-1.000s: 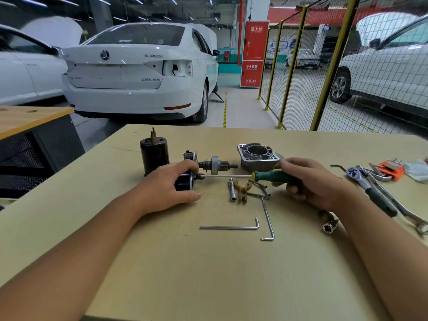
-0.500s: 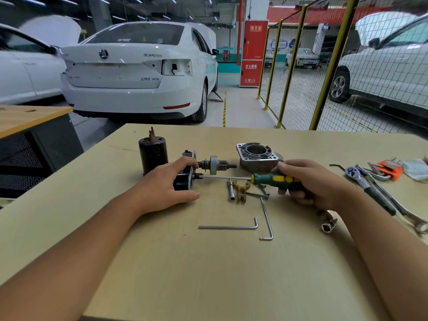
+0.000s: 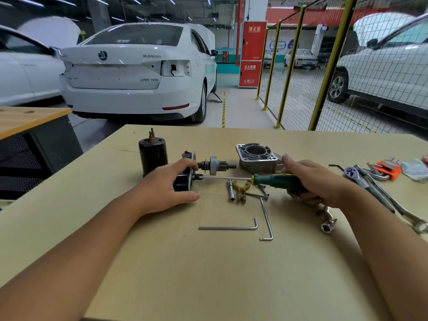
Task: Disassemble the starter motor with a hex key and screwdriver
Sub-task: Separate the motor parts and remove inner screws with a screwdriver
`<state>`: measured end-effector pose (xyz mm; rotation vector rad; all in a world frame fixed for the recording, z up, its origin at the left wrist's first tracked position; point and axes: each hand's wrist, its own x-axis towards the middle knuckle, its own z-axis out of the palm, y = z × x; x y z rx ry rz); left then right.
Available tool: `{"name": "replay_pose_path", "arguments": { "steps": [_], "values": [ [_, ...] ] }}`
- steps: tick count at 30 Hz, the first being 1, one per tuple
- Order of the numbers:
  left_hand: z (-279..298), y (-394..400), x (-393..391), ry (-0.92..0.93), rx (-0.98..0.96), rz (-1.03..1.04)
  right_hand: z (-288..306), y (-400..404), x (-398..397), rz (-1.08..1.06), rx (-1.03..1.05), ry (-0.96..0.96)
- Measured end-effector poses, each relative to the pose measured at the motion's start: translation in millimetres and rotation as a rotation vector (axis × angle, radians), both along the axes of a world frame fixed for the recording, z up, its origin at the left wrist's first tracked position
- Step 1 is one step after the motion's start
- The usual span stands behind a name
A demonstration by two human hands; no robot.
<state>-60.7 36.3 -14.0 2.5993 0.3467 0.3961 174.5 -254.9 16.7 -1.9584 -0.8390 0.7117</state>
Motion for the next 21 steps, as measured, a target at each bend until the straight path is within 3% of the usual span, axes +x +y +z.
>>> {"name": "replay_pose_path", "arguments": {
  "steps": [7,11,17,21],
  "values": [
    [0.3,0.1,-0.2,-0.002,0.005,-0.011,1.8,-4.3,0.3,0.099,0.128,-0.062],
    [2.0,-0.5,-1.8,-0.021,0.011,-0.028,1.0,0.3,-2.2,0.073,0.064,-0.179],
    [1.7,0.6,-3.8,-0.043,0.000,-0.054,1.6,2.8,-4.8,0.001,0.065,-0.106],
    [1.4,0.1,-3.8,-0.055,-0.003,-0.055,2.8,3.1,-5.5,0.039,0.029,-0.193]
  ]
}}
